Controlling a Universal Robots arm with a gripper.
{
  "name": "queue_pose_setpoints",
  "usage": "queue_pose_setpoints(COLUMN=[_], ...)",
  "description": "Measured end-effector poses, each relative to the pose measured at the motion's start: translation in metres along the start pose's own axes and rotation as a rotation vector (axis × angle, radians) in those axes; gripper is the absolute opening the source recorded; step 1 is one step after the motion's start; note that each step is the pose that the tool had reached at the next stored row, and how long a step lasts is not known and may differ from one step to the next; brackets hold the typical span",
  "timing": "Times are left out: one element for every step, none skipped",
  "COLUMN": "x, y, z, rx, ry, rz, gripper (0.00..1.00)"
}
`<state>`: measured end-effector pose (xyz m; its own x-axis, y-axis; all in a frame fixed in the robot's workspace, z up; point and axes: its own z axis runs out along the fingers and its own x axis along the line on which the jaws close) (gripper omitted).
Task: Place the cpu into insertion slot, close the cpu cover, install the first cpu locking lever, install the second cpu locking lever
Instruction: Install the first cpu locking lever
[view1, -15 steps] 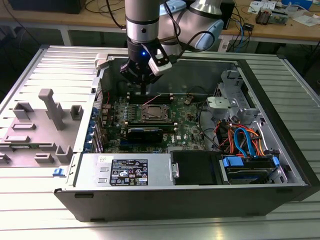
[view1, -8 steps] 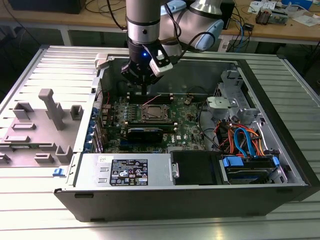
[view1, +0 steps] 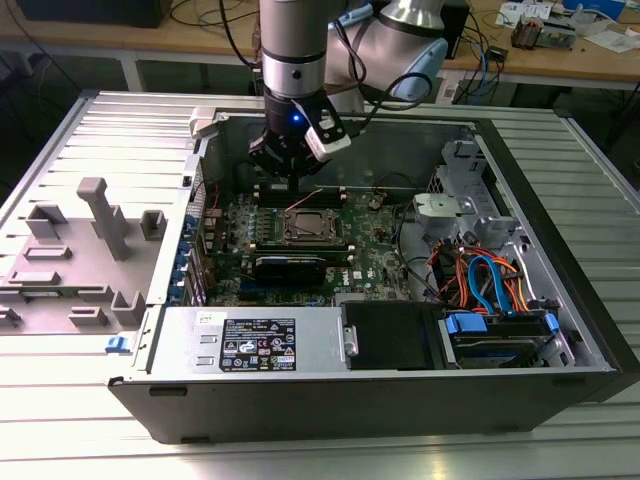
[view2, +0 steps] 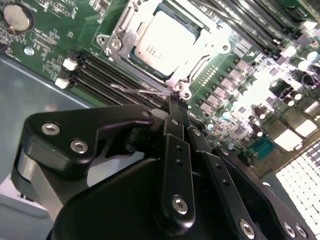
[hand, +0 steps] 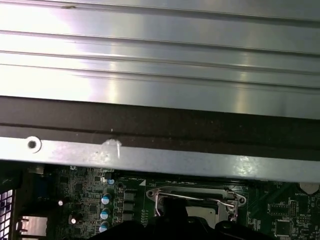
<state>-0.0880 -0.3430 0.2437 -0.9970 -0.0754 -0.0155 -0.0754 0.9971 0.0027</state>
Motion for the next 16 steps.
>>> queue_pose_setpoints(x=[-0.0008, -0.0023, -0.0032, -0.0037, -0.0049, -0.0056, -0.0063, -0.0069, -0.0075, -0.0081, -0.0084, -0.0085, -0.009, -0.0096, -0.0105, -0.0115], y=[0.0005, 0.0011, 0.0014, 0.0016, 0.0019, 0.0022, 0.0023, 0.0023, 0.0023, 0.0024, 0.0028, 0.0035, 0.0046, 0.0053, 0.0061, 0.0068], z=[0.0002, 0.0009, 0.0015, 0.002, 0.0026, 0.0032, 0.0038, 0.0044, 0.0051, 0.0055, 0.0056, 0.0057, 0.0058, 0.006, 0.0062, 0.0064], rx=[0.0, 0.0, 0.0, 0.0, 0.0001, -0.0011, -0.0046, -0.0077, -0.0099, -0.0101, -0.01, -0.0099, -0.0099, -0.01, -0.01, -0.0098], ry=[0.0001, 0.0, 0.0, 0.0, 0.0, -0.0001, -0.0004, -0.0005, -0.0007, -0.0008, -0.0007, -0.0007, -0.0007, -0.0007, -0.0007, -0.0007], rz=[0.0, 0.0, 0.0, 0.0, 0.0, 0.0, 0.0, 0.0, 0.0, 0.0, 0.0, 0.0, 0.0, 0.0, 0.0, 0.0], gripper=[0.11, 0.11, 0.11, 0.11, 0.11, 0.11, 0.11, 0.11, 0.11, 0.11, 0.11, 0.11, 0.11, 0.11, 0.11, 0.11])
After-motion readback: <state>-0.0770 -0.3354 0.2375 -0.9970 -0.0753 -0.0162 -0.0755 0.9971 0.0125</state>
